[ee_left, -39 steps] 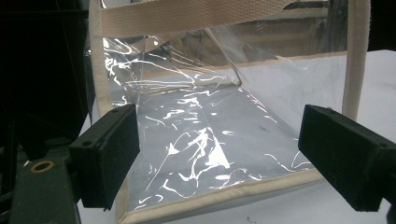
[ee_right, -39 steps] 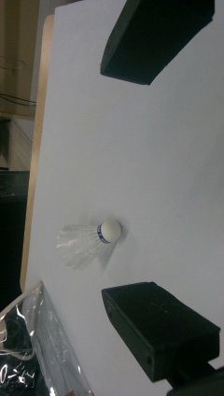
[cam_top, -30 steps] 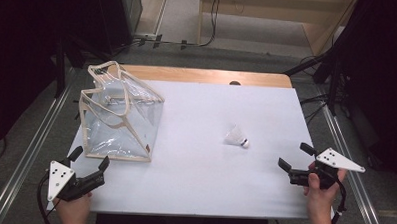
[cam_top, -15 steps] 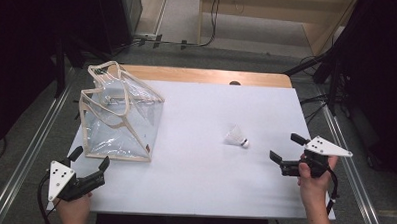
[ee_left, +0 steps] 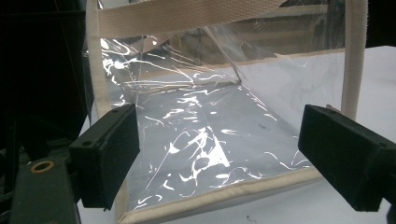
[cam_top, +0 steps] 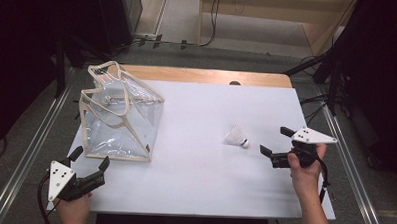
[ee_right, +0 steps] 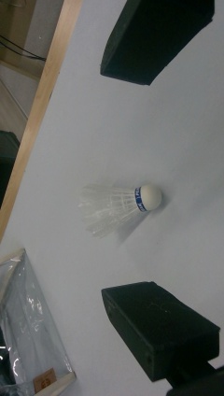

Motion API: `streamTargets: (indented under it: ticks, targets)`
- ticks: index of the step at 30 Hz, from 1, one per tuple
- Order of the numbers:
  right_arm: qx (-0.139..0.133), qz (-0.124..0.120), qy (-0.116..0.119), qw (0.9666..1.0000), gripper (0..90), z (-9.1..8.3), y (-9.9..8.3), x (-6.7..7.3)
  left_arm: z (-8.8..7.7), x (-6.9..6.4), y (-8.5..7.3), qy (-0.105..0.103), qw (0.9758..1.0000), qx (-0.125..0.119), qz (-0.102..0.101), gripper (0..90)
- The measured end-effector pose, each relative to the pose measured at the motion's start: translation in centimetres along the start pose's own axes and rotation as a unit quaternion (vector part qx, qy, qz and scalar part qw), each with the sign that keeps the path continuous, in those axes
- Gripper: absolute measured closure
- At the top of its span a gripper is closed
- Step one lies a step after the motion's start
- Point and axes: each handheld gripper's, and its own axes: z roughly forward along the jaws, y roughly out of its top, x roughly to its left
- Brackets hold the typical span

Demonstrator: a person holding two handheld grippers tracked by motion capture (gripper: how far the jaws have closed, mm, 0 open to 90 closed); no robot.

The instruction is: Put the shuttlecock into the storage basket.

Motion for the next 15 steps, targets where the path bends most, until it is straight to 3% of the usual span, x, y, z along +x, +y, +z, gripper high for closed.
streamTargets:
  ticks: [15]
  targets:
    - [0.026, -0.014, 0.017, 0.9994, 0.0, 1.8, 1.5, 0.0, 0.0, 0.0, 0.0, 0.001, 1.0000, 0.001, 0.002, 13.4]
